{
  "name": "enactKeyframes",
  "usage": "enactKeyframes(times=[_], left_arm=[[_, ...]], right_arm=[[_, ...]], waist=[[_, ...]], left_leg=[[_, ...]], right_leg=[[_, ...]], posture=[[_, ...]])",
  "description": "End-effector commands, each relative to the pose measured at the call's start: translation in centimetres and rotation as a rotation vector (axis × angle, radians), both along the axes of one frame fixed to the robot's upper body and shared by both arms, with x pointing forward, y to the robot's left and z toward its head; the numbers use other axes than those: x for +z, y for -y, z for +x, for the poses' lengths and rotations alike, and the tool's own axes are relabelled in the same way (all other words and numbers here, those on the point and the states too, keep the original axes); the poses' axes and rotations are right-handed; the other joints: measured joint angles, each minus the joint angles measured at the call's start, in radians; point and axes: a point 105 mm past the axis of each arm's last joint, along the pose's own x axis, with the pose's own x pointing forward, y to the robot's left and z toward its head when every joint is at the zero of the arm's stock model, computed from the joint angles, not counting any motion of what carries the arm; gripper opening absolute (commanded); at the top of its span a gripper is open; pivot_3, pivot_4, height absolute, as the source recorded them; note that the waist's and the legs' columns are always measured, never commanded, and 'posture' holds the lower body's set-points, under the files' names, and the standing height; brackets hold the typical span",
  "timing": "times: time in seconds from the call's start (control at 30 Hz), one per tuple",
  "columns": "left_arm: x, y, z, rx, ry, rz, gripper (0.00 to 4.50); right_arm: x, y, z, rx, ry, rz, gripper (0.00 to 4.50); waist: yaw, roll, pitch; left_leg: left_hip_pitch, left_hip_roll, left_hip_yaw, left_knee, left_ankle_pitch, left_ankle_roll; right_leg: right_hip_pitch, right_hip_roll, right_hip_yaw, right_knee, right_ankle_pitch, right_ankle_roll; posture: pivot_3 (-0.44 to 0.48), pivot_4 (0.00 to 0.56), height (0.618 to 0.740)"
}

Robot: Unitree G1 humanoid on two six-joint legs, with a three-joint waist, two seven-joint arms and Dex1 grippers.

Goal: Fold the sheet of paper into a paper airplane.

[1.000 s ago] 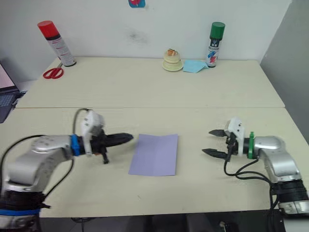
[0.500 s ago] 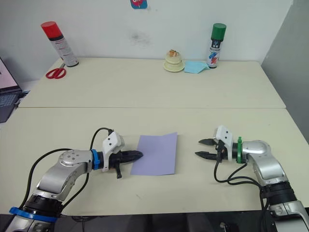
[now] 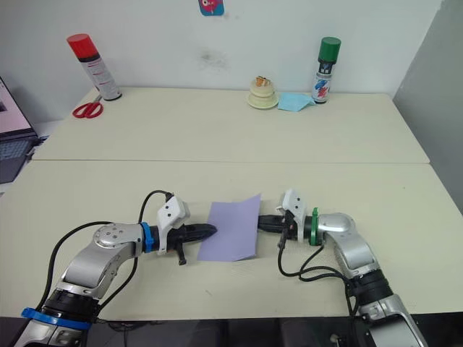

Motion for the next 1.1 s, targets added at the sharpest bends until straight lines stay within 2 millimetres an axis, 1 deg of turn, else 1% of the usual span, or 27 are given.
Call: enactKeyframes(times=[0.03,0.17,0.27,0.43,0.57,0.77,0.93,1.1], left_arm=[[-2.0,-1.5,-0.5,0.045,-0.086,0.071,0.00],[-2.0,-1.6,-0.7,0.043,-0.088,0.070,0.00],[-2.0,-1.7,-0.8,0.041,-0.094,0.073,0.00],[-2.1,-1.8,-1.1,0.039,-0.106,0.078,0.00],[-2.1,-1.9,-1.3,0.040,-0.111,0.083,0.00],[-1.9,-2.4,-1.3,0.053,-0.112,0.086,0.00],[-1.4,-3.6,-0.7,0.104,-0.108,0.075,0.00],[0.4,-5.3,0.0,0.173,-0.100,0.022,0.00]], right_arm=[[1.9,-1.1,0.3,0.008,0.047,0.075,0.26],[2.1,-2.4,0.4,0.017,0.040,0.112,0.26],[1.8,-3.4,0.5,0.024,0.051,0.109,0.26],[0.5,-4.9,0.7,0.036,0.082,0.049,0.26],[-0.4,-5.6,0.6,0.059,0.107,0.004,0.26],[-1.2,-6.0,0.8,0.061,0.136,-0.038,0.26],[-1.8,-6.5,0.8,0.080,0.139,-0.056,0.26],[-2.2,-6.8,0.7,0.094,0.153,-0.080,0.26]], waist=[[0.000,0.000,0.000],[-0.004,0.001,-0.001],[-0.005,0.001,-0.001],[-0.007,0.001,-0.001],[-0.007,0.001,-0.002],[-0.009,0.001,-0.002],[-0.012,0.001,-0.002],[-0.015,0.001,-0.002]], left_leg=[[0.000,0.000,0.000,0.000,0.000,0.000],[0.000,0.000,0.000,0.000,0.000,0.000],[0.000,0.000,0.000,0.000,0.000,0.000],[0.000,0.001,0.001,-0.001,0.000,0.000],[0.000,0.001,0.001,-0.001,0.000,0.000],[0.000,0.001,0.001,-0.001,0.000,0.000],[0.001,0.002,0.000,-0.002,0.000,0.000],[0.001,0.002,0.000,-0.002,0.000,0.000]], right_leg=[[0.000,0.000,0.000,0.000,0.000,0.000],[0.000,0.000,0.000,0.000,0.000,0.000],[0.000,0.001,0.000,0.000,0.000,0.000],[-0.001,0.001,0.001,0.000,0.000,0.000],[-0.001,0.001,0.001,0.000,0.000,0.000],[-0.002,0.001,0.001,0.000,0.000,0.000],[-0.002,0.001,0.001,0.000,0.000,0.000],[-0.002,0.001,0.001,0.001,0.000,0.000]], posture=[[0.000,0.150,0.737],[0.000,0.150,0.737],[0.000,0.150,0.737],[0.000,0.150,0.737],[0.000,0.150,0.737],[0.000,0.150,0.737],[0.000,0.150,0.737],[0.000,0.150,0.737]])
